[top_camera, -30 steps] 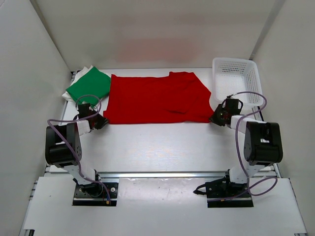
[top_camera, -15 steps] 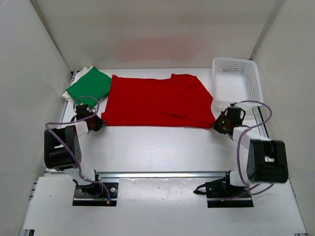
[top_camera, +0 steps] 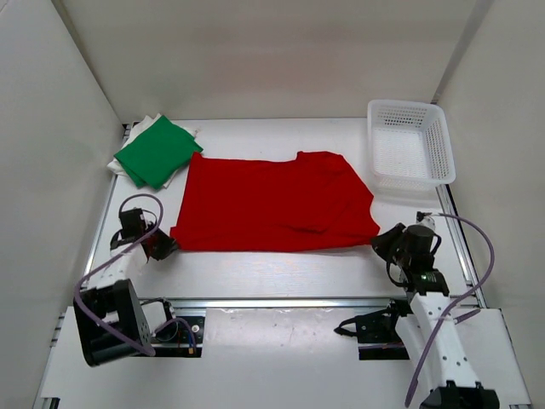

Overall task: Fold and stack the t-shirts
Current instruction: Fold the flattened tshirt in 1/3 of the way

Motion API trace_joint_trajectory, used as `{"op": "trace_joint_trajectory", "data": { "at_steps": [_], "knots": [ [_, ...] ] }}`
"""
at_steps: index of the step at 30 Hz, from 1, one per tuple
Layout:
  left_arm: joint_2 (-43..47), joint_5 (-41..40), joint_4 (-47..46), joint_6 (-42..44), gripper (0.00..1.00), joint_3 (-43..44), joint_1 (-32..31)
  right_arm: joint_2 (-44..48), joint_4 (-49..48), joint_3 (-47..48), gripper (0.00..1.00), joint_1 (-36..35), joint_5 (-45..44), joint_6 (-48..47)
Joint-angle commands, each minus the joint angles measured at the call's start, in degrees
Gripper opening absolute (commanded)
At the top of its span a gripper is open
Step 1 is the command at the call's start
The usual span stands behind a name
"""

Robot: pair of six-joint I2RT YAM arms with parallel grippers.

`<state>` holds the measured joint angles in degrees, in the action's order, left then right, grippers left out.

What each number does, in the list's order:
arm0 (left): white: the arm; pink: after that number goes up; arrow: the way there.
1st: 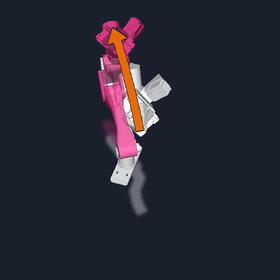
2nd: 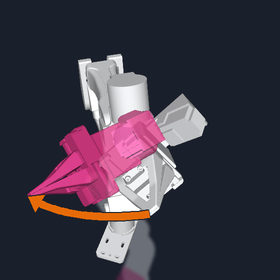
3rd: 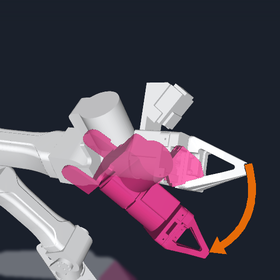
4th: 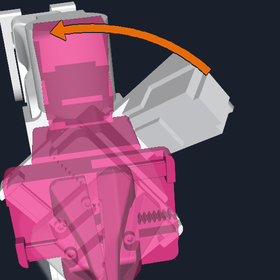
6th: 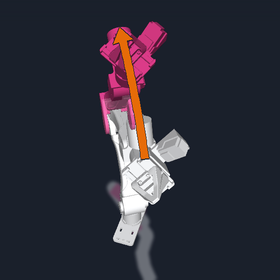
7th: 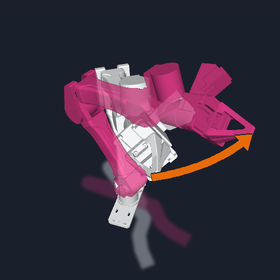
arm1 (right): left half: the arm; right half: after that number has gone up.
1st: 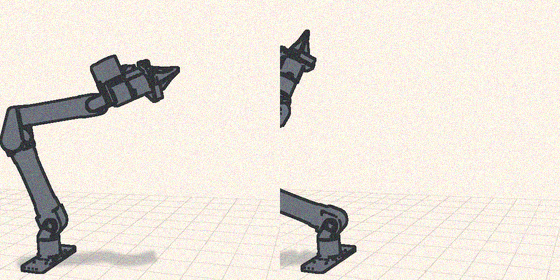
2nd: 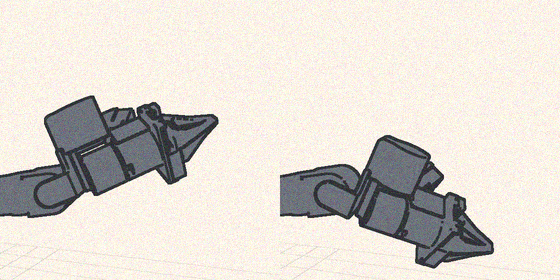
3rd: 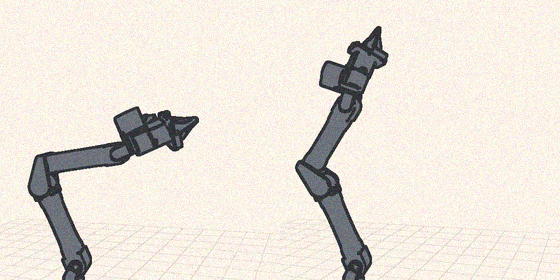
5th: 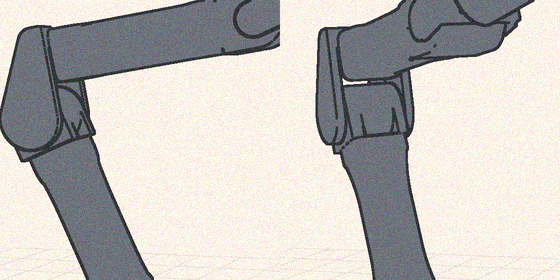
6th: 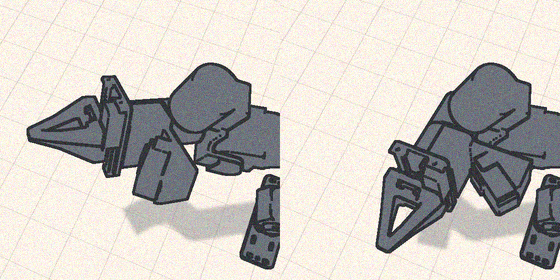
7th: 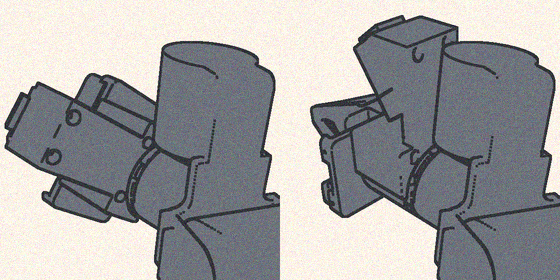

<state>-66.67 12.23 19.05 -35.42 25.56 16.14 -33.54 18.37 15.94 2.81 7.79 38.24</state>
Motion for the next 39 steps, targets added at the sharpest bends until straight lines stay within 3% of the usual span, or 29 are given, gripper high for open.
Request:
{"op": "trace_joint_trajectory", "data": {
  "at_steps": [1, 3, 4, 6, 9, 10, 12, 14, 16, 19, 23, 25, 27, 30, 39],
  "knots": [
    [5.4, -2.12, 4.86, 1.75, 0.29, -0.42, -0.32, 4.7, 5.19, 0.05, 0.12, -2.01, -4.71, 2.63],
    [7.6, -3.17, 5.3, 2.46, 0.42, 0.18, -0.93, 4.98, 5.36, 1.54, 0.31, -2.11, -6.13, 1.15],
    [7.96, -3.96, 5.73, 2.81, 0.54, 1.58, -1.2, 4.1, 4.92, 2.15, 0.43, -0.71, -5.08, 0.09],
    [7.88, -6.32, 7.31, 4.3, 0.64, 6.05, -3.21, 3.05, 5.36, 4.17, 0.48, 0.35, -2.87, -0.88],
    [7.7, -9.15, 8.12, 4.83, 0.67, 9.59, -5.59, 2.6, 5.8, 7.42, 0.51, -1.92, -5.93, -2.02],
    [7.61, -7.93, 6.54, 5.09, 0.66, 10.03, -6.03, 2.43, 5.19, 8.13, 0.5, -2.54, -5.86, -3.16],
    [7.96, -3.47, 2.43, 5.36, 0.61, 8.9, -8.56, 0.24, 1.69, 8.4, 0.36, -5.34, -2.71, -3.96],
    [7.79, -0.72, -2.34, 4.05, 0.55, 7.58, -15.15, -6.68, -2.44, 8.14, 0.06, -9.12, -0.95, -3.17],
    [6.04, -7.09, -3.67, 2.73, 0.5, 9.93, -29.51, -13.35, -7.1, 9.01, 0.0, -17.01, -3.56, -2.46],
    [3.23, -13.88, -8.92, 1.77, 0.42, 12.32, -44.48, -22.78, -13.69, 12.6, 0.0, -23.54, -5.33, -4.92],
    [-3.0, -12.76, -18.41, 1.05, 0.4, 12.76, -54.53, -32.44, -20.54, 16.13, 0.01, -24.52, -3.23, -6.77],
    [-5.22, -12.49, -21.32, 2.54, 0.39, 13.55, -56.73, -35.97, -21.35, 17.19, 0.04, -23.9, -3.22, -6.86],
    [-7.15, -11.71, -23.87, 3.07, 0.39, 12.85, -58.15, -37.99, -23.11, 16.75, 0.17, -23.29, -2.7, -6.6],
    [-8.73, -9.95, -27.48, 3.25, 0.4, 11.01, -58.59, -39.49, -24.09, 16.57, 0.27, -23.11, -2.43, -6.42],
    [-9.26, -7.92, -32.84, 0.36, 0.4, 5.47, -55.6, -44.94, -26.46, 15.61, 0.28, -21.27, -0.32, -5.02]
  ]
}}
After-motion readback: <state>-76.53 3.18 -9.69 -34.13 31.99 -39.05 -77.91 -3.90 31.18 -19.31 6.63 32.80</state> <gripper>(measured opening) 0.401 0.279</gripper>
